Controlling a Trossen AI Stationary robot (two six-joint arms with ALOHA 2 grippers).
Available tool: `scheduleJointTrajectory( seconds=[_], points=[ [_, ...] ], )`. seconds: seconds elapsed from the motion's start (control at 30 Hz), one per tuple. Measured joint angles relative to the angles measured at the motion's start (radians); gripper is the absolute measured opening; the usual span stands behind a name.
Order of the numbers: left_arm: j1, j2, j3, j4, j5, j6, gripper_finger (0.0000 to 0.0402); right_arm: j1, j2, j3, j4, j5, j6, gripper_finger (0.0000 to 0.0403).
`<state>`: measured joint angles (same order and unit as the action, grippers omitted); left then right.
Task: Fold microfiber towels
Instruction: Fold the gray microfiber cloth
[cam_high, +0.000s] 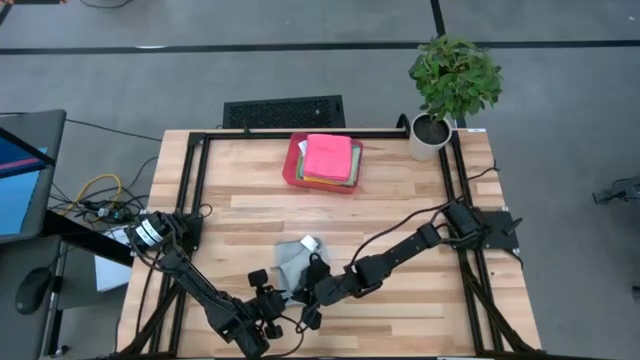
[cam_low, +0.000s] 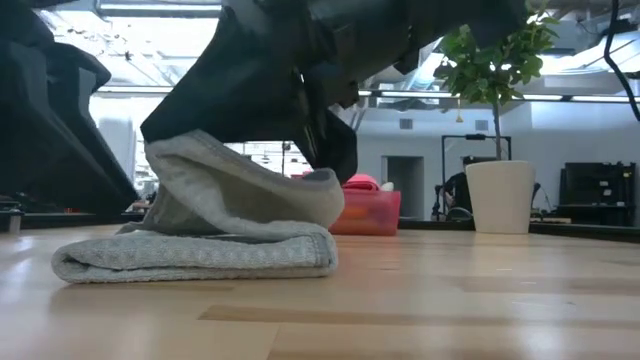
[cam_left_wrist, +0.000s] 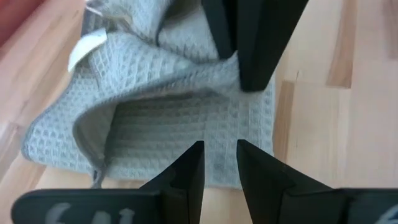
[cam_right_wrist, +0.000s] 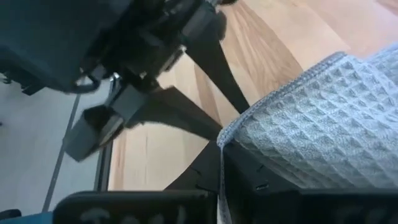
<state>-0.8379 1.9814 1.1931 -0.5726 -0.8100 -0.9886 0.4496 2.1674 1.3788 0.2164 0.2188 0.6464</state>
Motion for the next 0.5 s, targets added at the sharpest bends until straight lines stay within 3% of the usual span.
scheduleJointTrajectory(
  seconds=[0.23, 0.5],
  points=[
    [-0.022, -0.076, 0.0, -0.042, 0.035, -0.035, 0.0087, -0.003, 0.015, 0.0, 0.011, -0.003, -0.02, 0.0085],
    [-0.06, -0.143, 0.0, -0.05, -0.047, -0.04, 0.0087, -0.011, -0.053, 0.023, -0.065, -0.001, -0.155, 0.018]
  ],
)
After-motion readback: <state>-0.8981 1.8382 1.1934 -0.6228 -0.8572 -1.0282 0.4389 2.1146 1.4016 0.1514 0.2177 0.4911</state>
